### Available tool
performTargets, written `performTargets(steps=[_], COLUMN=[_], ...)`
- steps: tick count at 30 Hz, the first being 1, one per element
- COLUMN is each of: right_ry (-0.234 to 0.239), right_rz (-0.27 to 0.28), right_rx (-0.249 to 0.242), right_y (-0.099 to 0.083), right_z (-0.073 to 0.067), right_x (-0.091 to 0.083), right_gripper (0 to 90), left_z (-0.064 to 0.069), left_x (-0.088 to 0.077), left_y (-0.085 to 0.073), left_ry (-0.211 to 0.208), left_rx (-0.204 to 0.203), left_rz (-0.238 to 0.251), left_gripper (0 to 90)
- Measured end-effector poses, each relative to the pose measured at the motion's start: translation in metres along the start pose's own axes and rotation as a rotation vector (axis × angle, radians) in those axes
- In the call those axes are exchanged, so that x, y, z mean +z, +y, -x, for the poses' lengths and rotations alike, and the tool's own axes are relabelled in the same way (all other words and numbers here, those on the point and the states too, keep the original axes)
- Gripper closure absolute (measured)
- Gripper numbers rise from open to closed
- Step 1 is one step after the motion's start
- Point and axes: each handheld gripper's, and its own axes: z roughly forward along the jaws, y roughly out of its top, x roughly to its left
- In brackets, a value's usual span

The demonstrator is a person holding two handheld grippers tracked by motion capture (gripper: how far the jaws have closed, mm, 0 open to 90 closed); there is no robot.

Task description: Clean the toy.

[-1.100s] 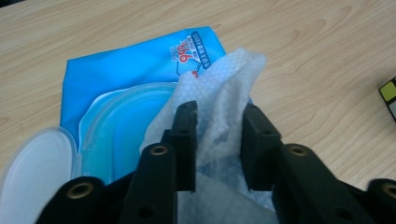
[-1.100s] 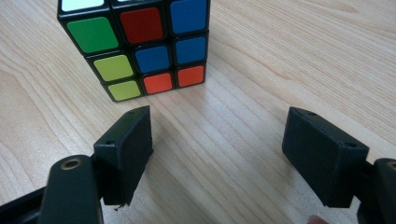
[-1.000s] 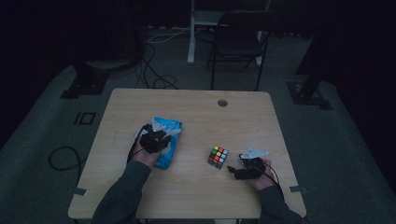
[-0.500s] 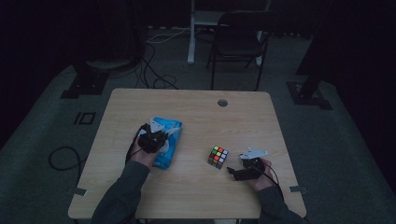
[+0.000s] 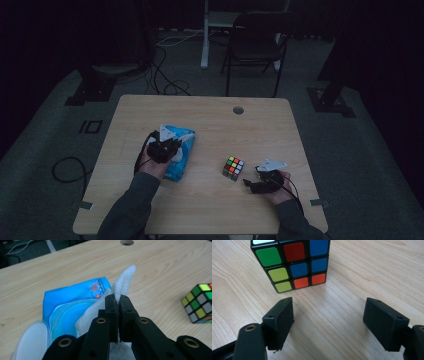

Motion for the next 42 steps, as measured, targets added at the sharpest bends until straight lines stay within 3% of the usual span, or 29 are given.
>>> performTargets(steps=[11, 26, 42], right_ry=[0.003, 0.053, 0.057], right_rz=[0.008, 0.022, 0.074], right_rx=[-0.006, -0.018, -0.036], right_y=[0.0, 0.0, 0.004], right_z=[0.0, -0.003, -0.008], right_x=[-0.001, -0.002, -0.006], right_gripper=[29.2, 41.1, 34.5], left_z=[0.011, 0.034, 0.059], left_x=[-0.012, -0.005, 0.0], left_y=[0.012, 0.022, 0.04], left_ry=[-0.052, -0.134, -0.219], left_rx=[0.012, 0.018, 0.038], left_rz=[0.049, 0.078, 0.107], left_gripper=[87.7, 87.8, 87.7])
